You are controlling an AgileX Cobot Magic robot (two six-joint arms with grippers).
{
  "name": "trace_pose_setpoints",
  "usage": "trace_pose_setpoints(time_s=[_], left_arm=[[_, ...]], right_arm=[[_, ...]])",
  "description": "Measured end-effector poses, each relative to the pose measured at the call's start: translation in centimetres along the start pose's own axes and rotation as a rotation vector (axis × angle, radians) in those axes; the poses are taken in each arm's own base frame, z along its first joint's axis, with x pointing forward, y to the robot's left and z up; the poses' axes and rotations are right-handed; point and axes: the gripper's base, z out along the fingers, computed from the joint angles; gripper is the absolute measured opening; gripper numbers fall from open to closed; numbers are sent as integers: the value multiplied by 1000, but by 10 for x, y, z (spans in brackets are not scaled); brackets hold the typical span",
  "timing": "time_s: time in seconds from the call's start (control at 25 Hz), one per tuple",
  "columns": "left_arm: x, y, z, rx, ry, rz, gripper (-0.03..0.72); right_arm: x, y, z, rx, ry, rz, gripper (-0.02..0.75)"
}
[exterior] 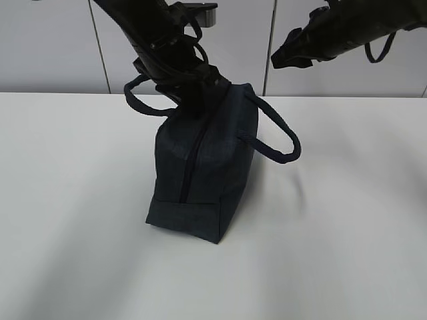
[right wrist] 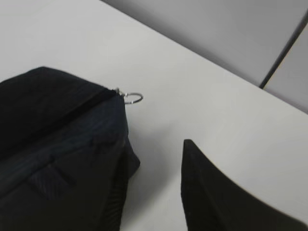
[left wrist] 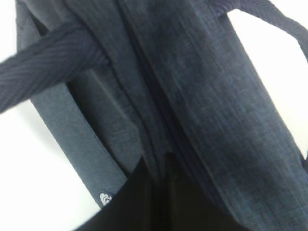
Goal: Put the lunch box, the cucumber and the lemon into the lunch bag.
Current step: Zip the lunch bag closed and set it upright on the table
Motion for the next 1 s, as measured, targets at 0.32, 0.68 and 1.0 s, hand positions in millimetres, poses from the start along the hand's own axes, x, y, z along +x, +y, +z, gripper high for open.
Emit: trace_pose_setpoints(time_s=[0.32, 0.68, 1.0], left_arm=[[2, 1, 0, 3, 19, -3, -13], [2, 1, 0, 4, 22, -3, -13], [3, 3, 0, -19, 30, -55, 30]], right_arm=[[6, 11, -52, 44, 314, 17, 279], [24, 15, -78, 79, 609, 83, 278], [15, 17, -102, 169, 578, 115, 278]])
